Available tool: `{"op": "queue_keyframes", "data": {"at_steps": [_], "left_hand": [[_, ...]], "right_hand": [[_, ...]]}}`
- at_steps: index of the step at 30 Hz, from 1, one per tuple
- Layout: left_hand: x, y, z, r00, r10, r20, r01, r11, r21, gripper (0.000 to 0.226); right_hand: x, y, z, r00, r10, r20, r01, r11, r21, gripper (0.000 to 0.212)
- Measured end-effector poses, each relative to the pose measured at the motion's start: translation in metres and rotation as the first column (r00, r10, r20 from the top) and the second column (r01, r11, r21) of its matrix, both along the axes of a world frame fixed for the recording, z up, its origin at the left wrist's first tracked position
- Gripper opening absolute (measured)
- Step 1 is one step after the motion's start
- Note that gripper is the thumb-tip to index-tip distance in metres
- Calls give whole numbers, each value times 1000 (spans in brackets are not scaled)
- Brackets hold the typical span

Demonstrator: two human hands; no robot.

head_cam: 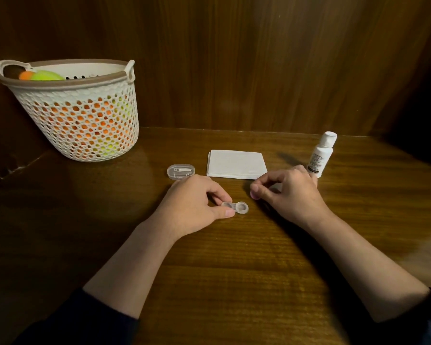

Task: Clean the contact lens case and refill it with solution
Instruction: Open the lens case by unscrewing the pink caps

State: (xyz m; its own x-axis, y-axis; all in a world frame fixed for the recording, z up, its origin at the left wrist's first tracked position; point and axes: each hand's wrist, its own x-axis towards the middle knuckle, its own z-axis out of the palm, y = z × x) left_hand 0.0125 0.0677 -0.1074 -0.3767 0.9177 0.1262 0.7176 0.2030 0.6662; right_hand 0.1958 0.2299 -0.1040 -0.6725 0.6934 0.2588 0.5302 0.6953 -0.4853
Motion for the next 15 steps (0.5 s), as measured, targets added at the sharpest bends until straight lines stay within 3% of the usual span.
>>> {"op": "queue_keyframes", "data": {"at_steps": [7, 10, 13, 15], "left_hand": [[0, -1, 1, 1000, -4, -16, 4, 1000, -8, 18], [-1, -1, 2, 1000, -5, -23, 4, 1000, -18, 17], [-2, -3, 2, 999, 3, -36, -3, 1000, -7, 15], [-2, -4, 2, 999, 15, -48, -15, 1000, 6, 15]], "right_hand": [[-2, -5, 2, 999, -10, -47, 12, 999, 45, 7], [1, -7, 7, 991, 81, -102, -78, 996, 40, 25], [4, -13, 10, 972, 236, -19, -237, 971, -45, 48], [5, -15, 10, 961, 272, 42, -269, 961, -58, 52]]}}
